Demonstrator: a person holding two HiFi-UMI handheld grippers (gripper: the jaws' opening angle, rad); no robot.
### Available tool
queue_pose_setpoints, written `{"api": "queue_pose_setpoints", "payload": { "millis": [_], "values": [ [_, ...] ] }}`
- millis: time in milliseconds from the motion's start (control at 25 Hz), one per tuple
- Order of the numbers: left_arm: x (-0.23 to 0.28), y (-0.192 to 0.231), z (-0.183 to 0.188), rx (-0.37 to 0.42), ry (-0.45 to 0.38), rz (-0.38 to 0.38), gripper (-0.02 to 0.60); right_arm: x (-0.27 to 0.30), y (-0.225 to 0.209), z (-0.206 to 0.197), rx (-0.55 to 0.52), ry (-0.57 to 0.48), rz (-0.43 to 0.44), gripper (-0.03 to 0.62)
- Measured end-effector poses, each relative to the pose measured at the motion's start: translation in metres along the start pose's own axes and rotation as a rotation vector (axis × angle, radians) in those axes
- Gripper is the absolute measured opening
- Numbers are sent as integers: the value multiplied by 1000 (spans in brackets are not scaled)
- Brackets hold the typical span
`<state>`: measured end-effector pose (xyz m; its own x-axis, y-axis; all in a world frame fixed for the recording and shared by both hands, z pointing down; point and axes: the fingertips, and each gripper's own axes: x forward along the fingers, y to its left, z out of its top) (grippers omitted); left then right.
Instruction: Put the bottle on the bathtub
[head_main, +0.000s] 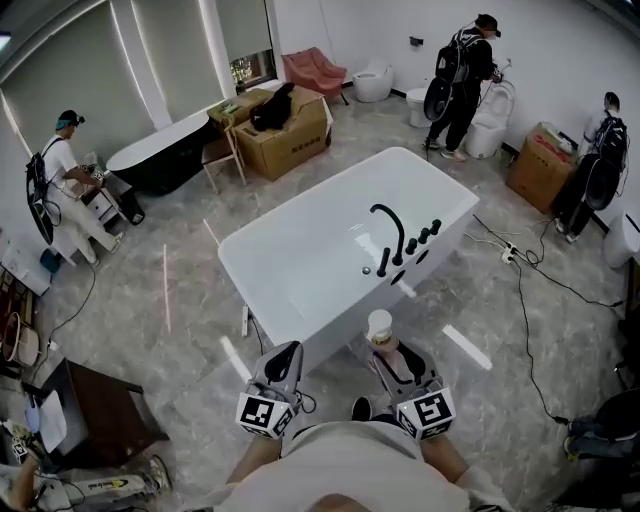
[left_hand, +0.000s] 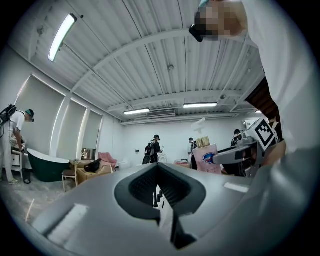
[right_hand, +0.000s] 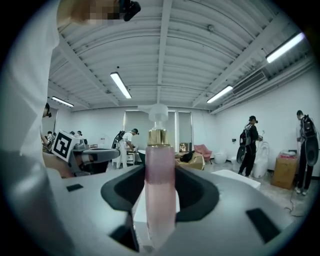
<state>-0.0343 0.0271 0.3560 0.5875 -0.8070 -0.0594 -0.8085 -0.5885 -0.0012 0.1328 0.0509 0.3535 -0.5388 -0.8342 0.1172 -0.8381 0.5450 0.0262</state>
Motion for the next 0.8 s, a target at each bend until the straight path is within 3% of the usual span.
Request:
{"api": "queue_pose_setpoints", "payload": {
  "millis": [160,400,520,600,800],
  "values": [
    [47,13,12,13,-25,3,3,36,-37,3,18,10,7,188],
    [62,66,-7,-26,-3,31,3,90,-44,1,34,22,4,188],
    [73,87,-9,-20,12,-17,3,111,-42,7,-1,21,-50,189],
    [81,99,-6,-1,22,-52,3,117,-45,11,31,15,-84,189],
    [92,139,11,14,-13,-18,3,127,-51,16,74,9,-130,188]
  ]
}}
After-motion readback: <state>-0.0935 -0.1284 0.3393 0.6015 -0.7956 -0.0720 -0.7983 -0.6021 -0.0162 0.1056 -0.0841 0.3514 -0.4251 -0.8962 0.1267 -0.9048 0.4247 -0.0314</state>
